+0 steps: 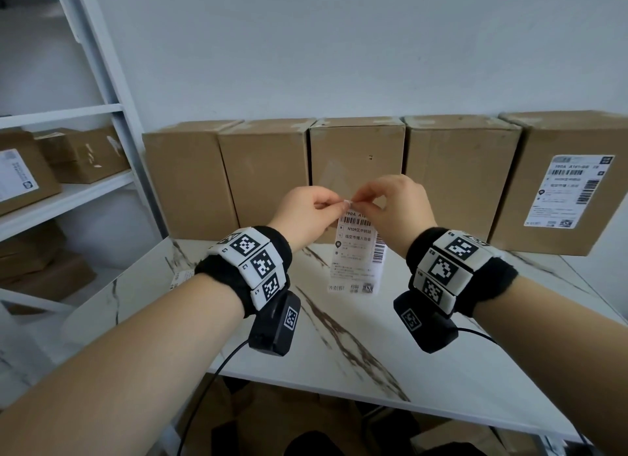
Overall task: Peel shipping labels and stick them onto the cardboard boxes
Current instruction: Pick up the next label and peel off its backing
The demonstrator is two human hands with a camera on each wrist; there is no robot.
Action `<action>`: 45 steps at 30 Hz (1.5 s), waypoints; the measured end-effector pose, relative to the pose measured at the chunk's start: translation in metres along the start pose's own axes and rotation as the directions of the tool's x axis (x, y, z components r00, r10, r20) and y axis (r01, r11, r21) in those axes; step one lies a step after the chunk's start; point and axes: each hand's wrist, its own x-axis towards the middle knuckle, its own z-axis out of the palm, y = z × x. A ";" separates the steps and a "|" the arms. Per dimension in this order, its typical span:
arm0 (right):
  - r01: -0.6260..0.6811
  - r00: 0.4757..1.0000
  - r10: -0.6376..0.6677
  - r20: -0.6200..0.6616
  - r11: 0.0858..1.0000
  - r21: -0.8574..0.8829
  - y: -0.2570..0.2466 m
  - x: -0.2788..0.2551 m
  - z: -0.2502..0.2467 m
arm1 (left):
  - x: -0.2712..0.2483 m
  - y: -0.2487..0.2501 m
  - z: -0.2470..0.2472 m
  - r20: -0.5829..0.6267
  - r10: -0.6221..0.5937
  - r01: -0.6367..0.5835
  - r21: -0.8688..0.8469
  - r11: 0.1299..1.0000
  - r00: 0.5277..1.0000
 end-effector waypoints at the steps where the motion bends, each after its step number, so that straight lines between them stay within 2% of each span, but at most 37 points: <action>1: 0.001 1.000 -0.001 0.001 1.000 -0.018 0.000 0.000 0.000 | 0.000 0.000 0.000 0.004 0.017 -0.017 0.036 0.999 1.000; 4: 0.001 1.000 -0.003 -0.031 0.997 -0.082 0.000 -0.001 -0.002 | 0.000 0.002 -0.002 -0.023 0.050 -0.047 0.112 0.993 0.998; 6: -0.041 0.999 0.038 -0.034 0.996 -0.081 -0.002 -0.001 -0.003 | 0.000 0.002 -0.002 -0.066 0.058 -0.051 0.095 0.994 0.996; 10: -0.197 0.977 0.193 0.094 0.980 0.034 -0.005 -0.003 0.000 | 0.001 0.001 0.001 -0.094 0.020 -0.023 -0.028 0.999 0.995; 12: -0.248 0.964 0.235 0.124 0.963 0.103 -0.005 -0.003 0.001 | 0.002 0.000 0.003 -0.087 0.005 -0.013 -0.094 0.995 0.996; 16: -0.302 0.949 0.279 0.146 0.938 0.169 -0.002 0.000 0.002 | 0.002 -0.001 0.007 -0.052 0.015 -0.021 -0.120 0.993 0.999; 23: -0.306 0.948 0.284 0.141 0.938 0.165 0.004 -0.003 0.001 | 0.002 0.004 0.009 0.002 0.038 -0.038 -0.064 0.997 0.999; 30: -0.269 0.957 0.241 0.160 0.945 0.186 0.006 -0.003 0.000 | 0.004 0.006 0.017 -0.041 0.034 -0.037 -0.071 0.997 0.999; 38: -0.294 0.951 0.257 0.173 0.925 0.240 0.009 -0.006 0.002 | 0.004 0.007 0.020 -0.051 -0.003 -0.007 -0.206 0.979 0.999; 42: -0.335 0.939 0.293 0.182 0.898 0.286 0.011 -0.005 0.004 | 0.005 0.004 0.018 -0.032 0.039 -0.042 -0.116 0.992 0.999; 45: -0.317 0.945 0.282 0.163 0.911 0.264 0.012 -0.005 0.005 | 0.006 0.003 0.019 -0.024 0.057 -0.058 -0.050 0.997 0.998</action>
